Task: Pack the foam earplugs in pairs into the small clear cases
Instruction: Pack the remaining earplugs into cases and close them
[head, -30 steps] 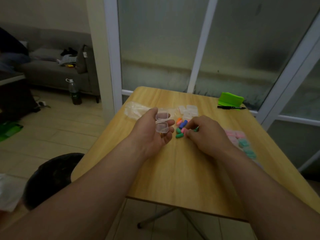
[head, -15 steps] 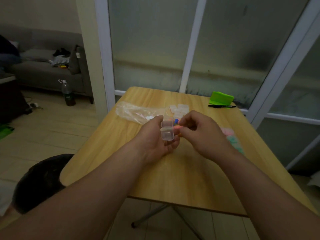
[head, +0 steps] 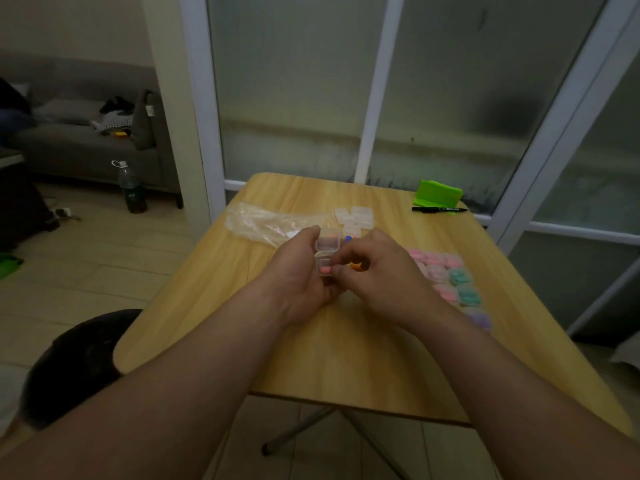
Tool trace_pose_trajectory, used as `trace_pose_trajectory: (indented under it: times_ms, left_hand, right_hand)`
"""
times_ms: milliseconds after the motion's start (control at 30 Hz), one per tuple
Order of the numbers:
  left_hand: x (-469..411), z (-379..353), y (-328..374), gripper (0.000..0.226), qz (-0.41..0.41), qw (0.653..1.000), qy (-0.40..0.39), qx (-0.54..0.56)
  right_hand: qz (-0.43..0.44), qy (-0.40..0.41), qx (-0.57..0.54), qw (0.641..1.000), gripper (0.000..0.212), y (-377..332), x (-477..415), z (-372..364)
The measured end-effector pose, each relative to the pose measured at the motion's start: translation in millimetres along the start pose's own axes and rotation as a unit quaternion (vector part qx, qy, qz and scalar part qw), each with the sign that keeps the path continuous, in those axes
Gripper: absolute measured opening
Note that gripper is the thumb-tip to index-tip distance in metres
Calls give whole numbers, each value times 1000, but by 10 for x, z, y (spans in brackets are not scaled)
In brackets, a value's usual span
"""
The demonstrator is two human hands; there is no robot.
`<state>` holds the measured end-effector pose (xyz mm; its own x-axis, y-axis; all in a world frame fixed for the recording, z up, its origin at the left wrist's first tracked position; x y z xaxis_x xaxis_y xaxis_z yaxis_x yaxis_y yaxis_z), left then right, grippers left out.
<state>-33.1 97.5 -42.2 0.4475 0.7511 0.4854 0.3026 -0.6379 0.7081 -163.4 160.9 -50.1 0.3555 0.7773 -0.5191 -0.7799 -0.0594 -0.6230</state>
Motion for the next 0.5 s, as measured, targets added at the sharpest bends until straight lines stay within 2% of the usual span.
trace_pose_trajectory:
  times_ms: [100, 233, 333, 500]
  left_hand:
    - [24, 23, 41, 55, -7, 1000, 4, -5]
    - [21, 70, 125, 51, -38, 998, 49, -28]
    - [-25, 118, 200, 54, -67, 993, 94, -25]
    - [-70, 190, 253, 55, -70, 992, 101, -11]
  right_hand:
    - [0, 5, -10, 1000, 15, 30, -35, -8]
    - [-54, 74, -37, 995, 10, 168, -211, 41]
    - [-86, 84, 45, 992, 18, 322, -332, -20]
    - [-28, 36, 145, 988, 22, 386, -358, -226]
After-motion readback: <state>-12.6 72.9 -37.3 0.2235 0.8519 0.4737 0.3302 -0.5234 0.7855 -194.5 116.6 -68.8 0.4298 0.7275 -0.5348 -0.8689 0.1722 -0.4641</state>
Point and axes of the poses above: each hand's wrist, its own x-axis away from the middle knuckle, its own z-axis out of the back of the hand, y = z × x, the point moved 1 cm from there along -x, towards the middle knuckle, and after that the axes turned 15 degrees about y, right-handed, at the moved point
